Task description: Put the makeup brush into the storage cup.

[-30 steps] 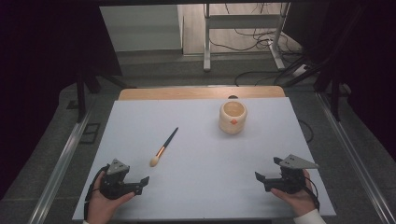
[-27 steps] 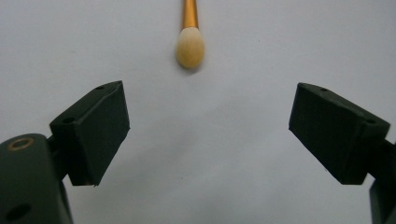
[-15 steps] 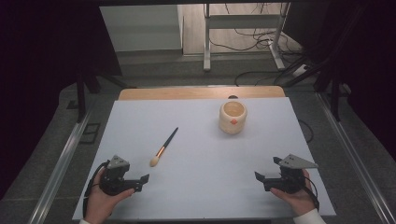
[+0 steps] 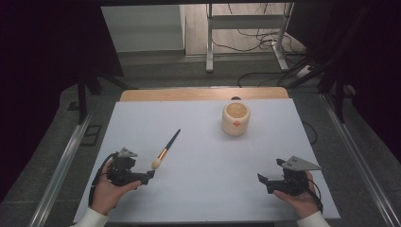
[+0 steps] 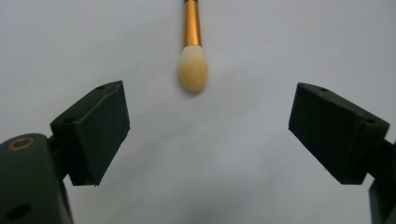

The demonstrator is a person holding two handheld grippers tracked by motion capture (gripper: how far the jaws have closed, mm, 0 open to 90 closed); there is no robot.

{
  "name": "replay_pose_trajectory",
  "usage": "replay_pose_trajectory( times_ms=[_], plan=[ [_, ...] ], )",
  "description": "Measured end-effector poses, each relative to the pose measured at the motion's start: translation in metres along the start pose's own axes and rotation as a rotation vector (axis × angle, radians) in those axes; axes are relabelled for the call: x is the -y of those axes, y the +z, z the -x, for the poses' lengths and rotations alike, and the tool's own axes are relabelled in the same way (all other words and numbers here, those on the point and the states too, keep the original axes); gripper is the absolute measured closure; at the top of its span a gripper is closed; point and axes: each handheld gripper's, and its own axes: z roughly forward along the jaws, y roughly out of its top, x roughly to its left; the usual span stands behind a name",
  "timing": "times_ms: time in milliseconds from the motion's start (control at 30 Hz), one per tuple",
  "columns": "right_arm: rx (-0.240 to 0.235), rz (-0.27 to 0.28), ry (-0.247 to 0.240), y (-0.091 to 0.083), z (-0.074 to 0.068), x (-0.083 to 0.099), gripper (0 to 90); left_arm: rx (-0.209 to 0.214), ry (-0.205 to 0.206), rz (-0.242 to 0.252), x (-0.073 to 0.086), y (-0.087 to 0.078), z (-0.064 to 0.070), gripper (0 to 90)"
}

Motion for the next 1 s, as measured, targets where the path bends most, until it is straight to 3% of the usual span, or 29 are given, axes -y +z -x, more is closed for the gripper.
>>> replay_pose_trajectory(
  times_ms=[533, 1000],
  plan=[
    [-0.001, -0.002, 0.011, 0.0, 0.0, 0.0, 7.3, -0.021, -0.002, -0.035, -0.026, 0.019, -0.005, 13.6],
    [0.003, -0.008, 0.012, 0.001, 0.001, 0.0, 7.3, -0.023, 0.036, -0.087, -0.044, 0.03, -0.004, 13.3]
  ],
)
